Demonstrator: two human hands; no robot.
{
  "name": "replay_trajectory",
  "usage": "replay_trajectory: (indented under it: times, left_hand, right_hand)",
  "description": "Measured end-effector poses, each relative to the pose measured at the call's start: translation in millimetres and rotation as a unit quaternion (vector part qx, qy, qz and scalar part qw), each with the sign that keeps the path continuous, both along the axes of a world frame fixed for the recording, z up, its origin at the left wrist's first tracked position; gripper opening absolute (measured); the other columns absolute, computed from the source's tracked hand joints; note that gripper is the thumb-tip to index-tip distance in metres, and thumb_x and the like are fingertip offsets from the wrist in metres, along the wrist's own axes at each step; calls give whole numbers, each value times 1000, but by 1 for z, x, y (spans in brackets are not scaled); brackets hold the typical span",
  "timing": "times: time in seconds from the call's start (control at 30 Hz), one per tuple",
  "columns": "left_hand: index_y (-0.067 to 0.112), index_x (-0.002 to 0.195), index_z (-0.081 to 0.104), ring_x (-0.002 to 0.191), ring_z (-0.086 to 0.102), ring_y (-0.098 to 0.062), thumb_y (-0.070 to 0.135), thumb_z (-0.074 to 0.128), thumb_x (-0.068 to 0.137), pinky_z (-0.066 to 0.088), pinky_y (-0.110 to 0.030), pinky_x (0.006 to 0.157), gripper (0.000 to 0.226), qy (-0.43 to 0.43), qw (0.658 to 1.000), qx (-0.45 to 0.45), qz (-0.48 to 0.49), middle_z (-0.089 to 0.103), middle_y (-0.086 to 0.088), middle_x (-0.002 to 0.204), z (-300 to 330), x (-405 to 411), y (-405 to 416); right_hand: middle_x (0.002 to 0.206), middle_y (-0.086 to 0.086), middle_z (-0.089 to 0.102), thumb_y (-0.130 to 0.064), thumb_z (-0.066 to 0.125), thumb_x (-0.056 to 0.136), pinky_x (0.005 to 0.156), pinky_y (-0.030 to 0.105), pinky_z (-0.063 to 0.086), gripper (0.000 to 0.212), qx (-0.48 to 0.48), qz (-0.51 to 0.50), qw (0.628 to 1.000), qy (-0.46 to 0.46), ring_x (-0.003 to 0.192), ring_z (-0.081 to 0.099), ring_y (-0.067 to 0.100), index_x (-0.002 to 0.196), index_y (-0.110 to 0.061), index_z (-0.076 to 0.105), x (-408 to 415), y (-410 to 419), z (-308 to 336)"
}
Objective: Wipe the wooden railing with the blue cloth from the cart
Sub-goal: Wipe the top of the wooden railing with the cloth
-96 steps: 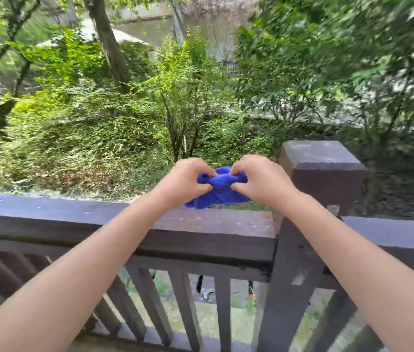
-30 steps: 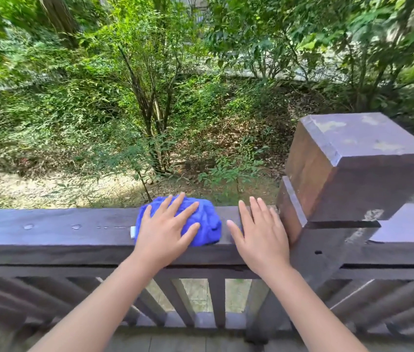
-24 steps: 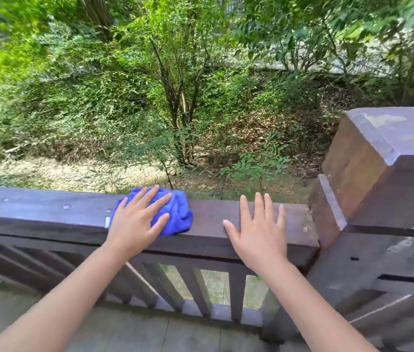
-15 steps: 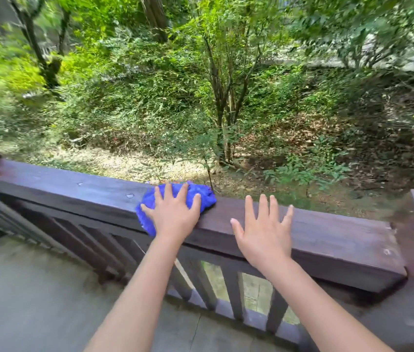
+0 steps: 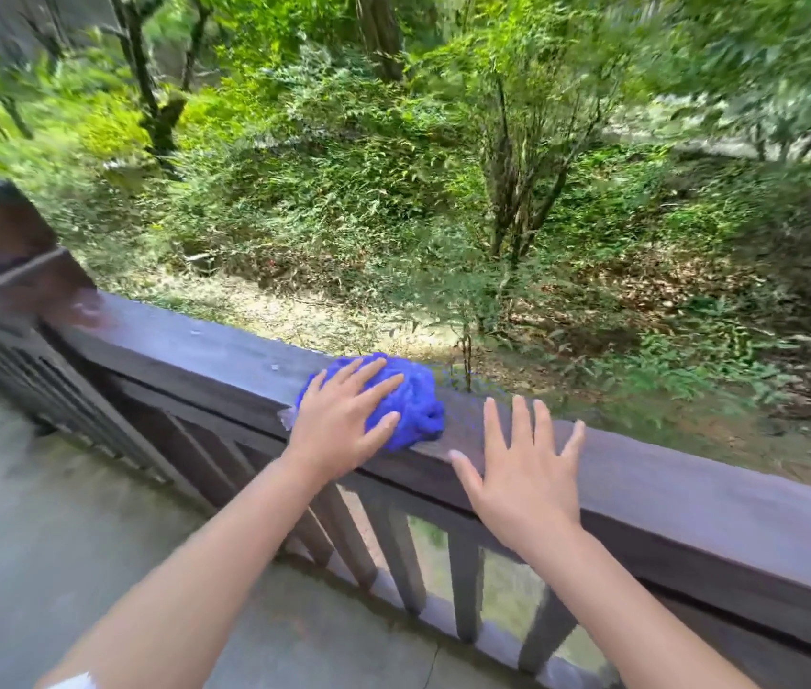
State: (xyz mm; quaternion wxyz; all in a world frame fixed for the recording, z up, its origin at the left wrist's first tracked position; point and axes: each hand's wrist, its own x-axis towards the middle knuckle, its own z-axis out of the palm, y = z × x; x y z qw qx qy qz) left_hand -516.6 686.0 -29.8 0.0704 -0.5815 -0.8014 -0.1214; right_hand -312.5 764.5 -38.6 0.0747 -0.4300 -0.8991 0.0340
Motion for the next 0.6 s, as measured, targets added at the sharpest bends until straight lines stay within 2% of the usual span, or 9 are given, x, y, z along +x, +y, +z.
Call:
replay_trajectory:
  times: [0.13, 0.2, 0.27, 0.33, 0.43, 0.6]
  left_hand:
    - [34, 132, 45, 138, 31, -20, 58, 27, 80, 27, -52, 110, 59, -15, 990, -1, 143, 36, 1, 150, 1, -88, -19]
    - [36, 134, 41, 140, 25, -22, 54, 32, 87, 22, -56, 111, 51, -42, 971, -15, 233, 31, -1, 152, 2, -104, -14]
    - [39, 134, 38, 142, 18, -23, 51, 33, 88, 14, -61, 110, 48, -73, 959, -22, 274, 26, 0, 154, 1, -95, -5]
    - [40, 133, 39, 143, 16, -23, 50, 34, 88, 10, -63, 110, 47, -77, 969, -8, 236, 25, 2, 154, -5, -77, -2]
    - [42, 132, 38, 143, 16, -20, 52, 32, 86, 8, -59, 112, 48, -55, 992, 1, 118, 25, 8, 154, -11, -58, -15]
    - [37, 134, 40, 142, 23, -17, 58, 25, 83, 19, -47, 115, 58, 11, 997, -18, -80, 32, 6, 151, -4, -102, -40]
  right_hand:
    - [154, 15, 19, -64, 17, 86, 110, 63, 2, 76, -7, -13, 1000, -1, 142, 11, 32, 146, -17, 8, -41, -7, 1]
    - [153, 16, 21, -64, 15, 87, 112, 61, 3, 76, -5, -22, 1000, -1, 142, 13, 32, 146, -17, 7, -55, -9, 1]
    - [152, 16, 23, -62, 13, 87, 113, 59, 6, 74, 1, -28, 1000, -1, 141, 16, 32, 146, -17, 8, -65, -10, 1]
    - [151, 14, 26, -60, 12, 88, 114, 57, 8, 73, 7, -29, 1000, 3, 140, 18, 31, 146, -17, 9, -75, -12, 2]
    - [149, 13, 30, -60, 12, 88, 115, 55, 10, 71, 6, -15, 1000, 13, 139, 21, 29, 145, -18, 13, -92, -15, 3]
    - [150, 12, 29, -65, 7, 84, 115, 54, 10, 75, 5, 5, 1000, 9, 139, 21, 27, 145, -22, 15, -120, -22, 3]
